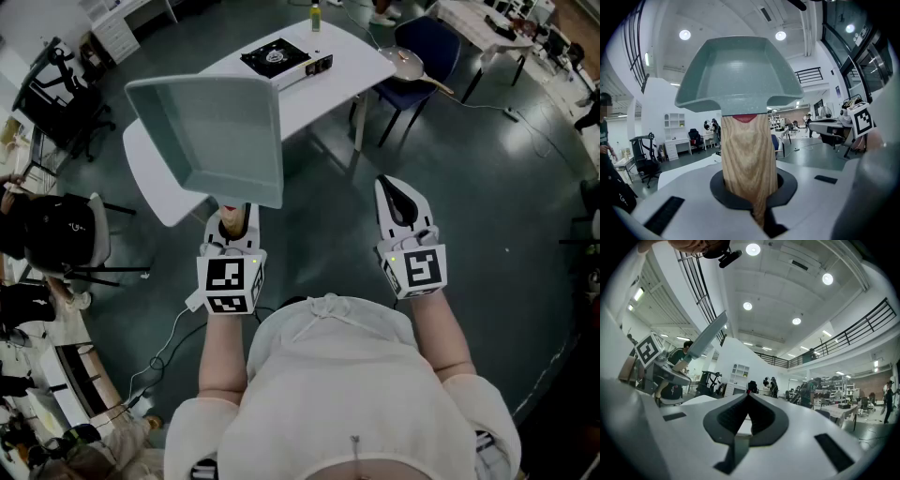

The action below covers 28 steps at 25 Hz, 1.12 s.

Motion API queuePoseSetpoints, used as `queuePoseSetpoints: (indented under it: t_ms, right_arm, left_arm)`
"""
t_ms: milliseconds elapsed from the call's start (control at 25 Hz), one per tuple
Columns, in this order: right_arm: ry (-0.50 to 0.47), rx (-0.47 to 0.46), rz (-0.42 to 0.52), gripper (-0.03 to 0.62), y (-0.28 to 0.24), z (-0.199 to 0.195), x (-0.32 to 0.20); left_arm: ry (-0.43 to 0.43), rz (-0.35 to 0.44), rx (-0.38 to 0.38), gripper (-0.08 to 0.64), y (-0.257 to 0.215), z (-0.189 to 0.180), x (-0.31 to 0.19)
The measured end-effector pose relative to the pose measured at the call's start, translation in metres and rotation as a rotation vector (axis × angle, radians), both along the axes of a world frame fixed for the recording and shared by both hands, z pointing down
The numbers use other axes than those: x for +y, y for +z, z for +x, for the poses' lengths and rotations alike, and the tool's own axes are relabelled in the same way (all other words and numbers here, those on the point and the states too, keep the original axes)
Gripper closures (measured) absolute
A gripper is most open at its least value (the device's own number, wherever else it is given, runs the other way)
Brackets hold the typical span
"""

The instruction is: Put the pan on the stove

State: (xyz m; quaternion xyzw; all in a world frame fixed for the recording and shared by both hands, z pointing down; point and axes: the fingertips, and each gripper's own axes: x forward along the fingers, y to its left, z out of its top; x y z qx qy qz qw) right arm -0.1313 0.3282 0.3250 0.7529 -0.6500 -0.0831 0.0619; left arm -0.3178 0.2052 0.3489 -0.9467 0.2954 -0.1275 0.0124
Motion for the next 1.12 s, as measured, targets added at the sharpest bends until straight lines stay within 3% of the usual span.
queuePoseSetpoints:
  t_ms: [600,800,1120]
  right_arm:
    - [0.046,0.012,-0.008,0.589,0.007,0.033,-0.007]
    - [0.056,-0.023,-0.030,0.588,0.008,0.053,-0.012]
    - [0.001,-0.027,-0.060,0.588,0.023,0.073,-0.074]
  left_arm:
    - [-0.021,-0.010,-0.019,0.535,0.009,0.019,-0.021]
    - [-0.034,-0.055,-0.008,0.535,0.014,0.032,-0.027]
    - [-0.073,-0.096,-0.025,0.535,0.031,0.051,-0.077]
